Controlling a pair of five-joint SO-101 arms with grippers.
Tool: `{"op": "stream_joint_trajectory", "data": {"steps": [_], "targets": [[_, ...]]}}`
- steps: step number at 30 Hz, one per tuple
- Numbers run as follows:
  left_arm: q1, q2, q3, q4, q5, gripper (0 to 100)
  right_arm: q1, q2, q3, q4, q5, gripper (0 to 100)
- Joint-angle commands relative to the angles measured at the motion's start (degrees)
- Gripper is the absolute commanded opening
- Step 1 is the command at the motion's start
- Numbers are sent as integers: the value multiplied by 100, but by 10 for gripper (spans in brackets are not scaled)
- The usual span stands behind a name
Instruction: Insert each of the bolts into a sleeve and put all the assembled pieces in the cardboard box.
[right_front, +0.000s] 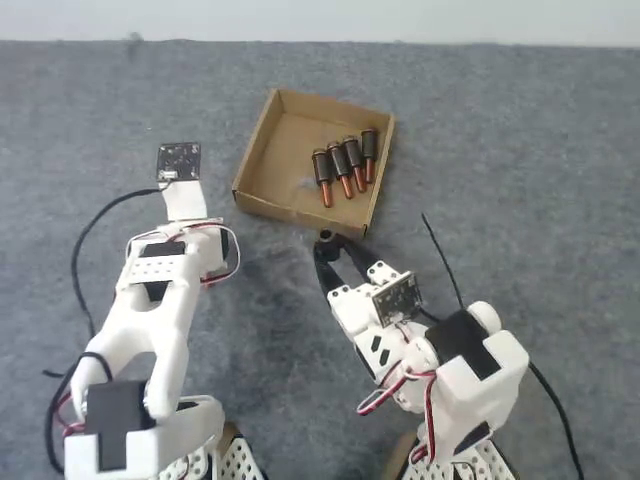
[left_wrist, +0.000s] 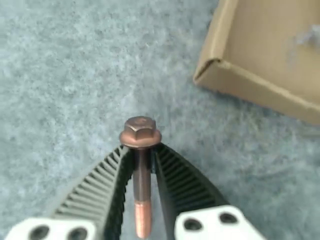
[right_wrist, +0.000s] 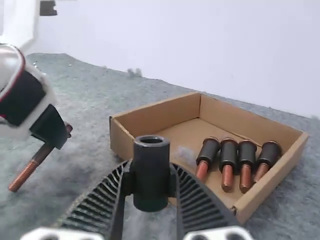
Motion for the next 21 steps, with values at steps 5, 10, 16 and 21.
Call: {"op": "stream_joint_trajectory", "data": {"steps": [5,10,16,21], "targets": [[88,-905,-505,-308,53,11,-40,-31,-220,-119,105,6],[536,-2084,-242,-281,62,11,-57,-31,-229,-119,105,6],[1327,-3657,295,-308,70,11,-57,-31,-220,-119,105,6],[1512,-4457,549,-334,932,10,-57,-31,-202,-119,105,6]]}}
